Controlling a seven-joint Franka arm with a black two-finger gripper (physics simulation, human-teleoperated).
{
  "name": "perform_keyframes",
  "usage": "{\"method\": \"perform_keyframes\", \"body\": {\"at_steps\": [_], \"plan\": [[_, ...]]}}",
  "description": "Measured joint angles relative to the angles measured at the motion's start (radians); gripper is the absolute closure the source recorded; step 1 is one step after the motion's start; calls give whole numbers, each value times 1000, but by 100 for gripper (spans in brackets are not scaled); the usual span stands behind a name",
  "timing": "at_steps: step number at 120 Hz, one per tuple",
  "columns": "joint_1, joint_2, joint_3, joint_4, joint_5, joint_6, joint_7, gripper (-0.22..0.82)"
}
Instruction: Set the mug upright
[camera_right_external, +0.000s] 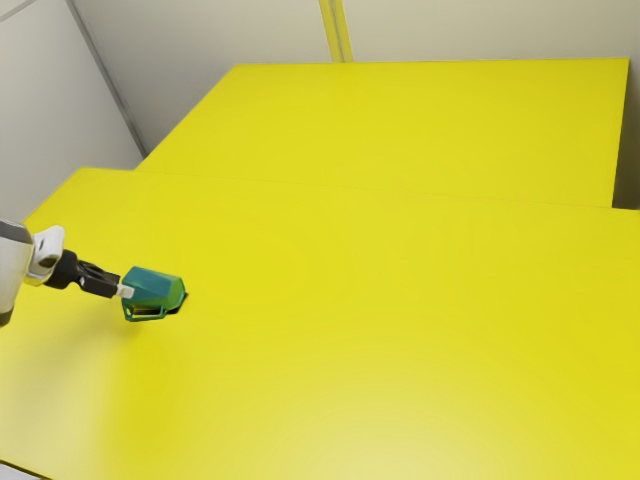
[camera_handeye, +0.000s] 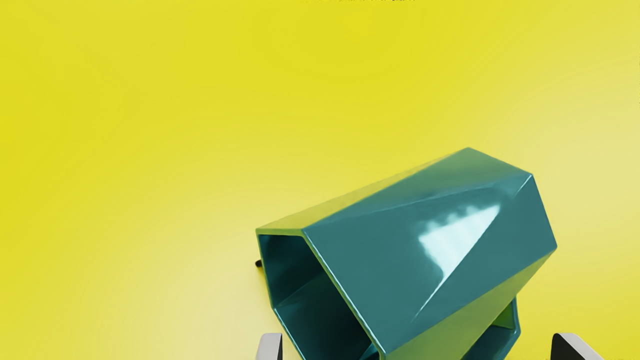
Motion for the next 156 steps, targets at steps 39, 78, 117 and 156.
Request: {"method": "perform_keyframes", "body": {"at_steps": [39, 78, 117, 156], "plan": [[1, 43, -17, -1, -76, -21, 169, 3], [0, 62, -24, -2, -101, -54, 294, 9], [0, 5, -23, -43, -125, -70, 372, 38], [0, -23, -35, -40, -128, -69, 414, 51]]}}
